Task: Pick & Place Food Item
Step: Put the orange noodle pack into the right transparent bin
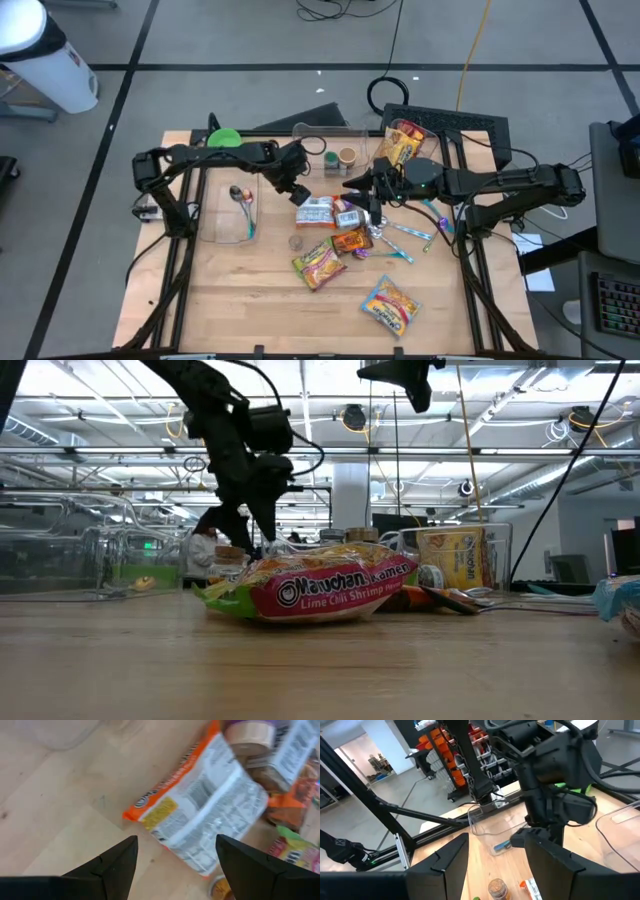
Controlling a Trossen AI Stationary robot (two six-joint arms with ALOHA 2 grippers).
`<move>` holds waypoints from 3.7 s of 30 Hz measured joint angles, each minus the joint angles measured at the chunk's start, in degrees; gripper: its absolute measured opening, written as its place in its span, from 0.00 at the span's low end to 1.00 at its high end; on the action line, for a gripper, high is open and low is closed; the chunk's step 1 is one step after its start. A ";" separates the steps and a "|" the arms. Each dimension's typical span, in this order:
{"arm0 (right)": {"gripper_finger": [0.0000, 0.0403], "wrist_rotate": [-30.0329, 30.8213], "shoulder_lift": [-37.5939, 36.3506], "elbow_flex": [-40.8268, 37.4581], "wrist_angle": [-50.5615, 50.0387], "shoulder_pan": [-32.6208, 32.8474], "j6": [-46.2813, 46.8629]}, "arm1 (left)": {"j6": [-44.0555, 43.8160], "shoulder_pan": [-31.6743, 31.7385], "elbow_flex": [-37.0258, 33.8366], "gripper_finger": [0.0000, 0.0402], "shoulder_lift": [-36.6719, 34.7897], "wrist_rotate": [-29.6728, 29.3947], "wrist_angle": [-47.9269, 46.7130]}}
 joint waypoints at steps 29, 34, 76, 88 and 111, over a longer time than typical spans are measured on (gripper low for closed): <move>0.46 -0.24 0.00 -0.02 -0.78 -0.42 -1.96 | 0.32 0.86 0.00 0.68 7.36 -0.23 5.71; 0.46 -0.26 0.00 -0.02 -0.78 -0.42 -2.97 | 0.47 0.86 0.00 0.68 7.36 1.65 5.70; 0.46 -0.31 0.00 -0.04 -0.74 -0.24 -1.42 | 0.57 -2.48 0.00 0.01 7.20 5.80 5.65; 0.46 -0.31 0.00 -0.04 -0.39 -0.24 -1.44 | 4.72 -2.53 1.14 0.00 -0.36 2.50 -1.40; 0.54 1.02 0.06 -0.04 7.55 -7.64 10.41 | 4.23 -5.17 1.31 0.00 -20.02 -3.17 2.68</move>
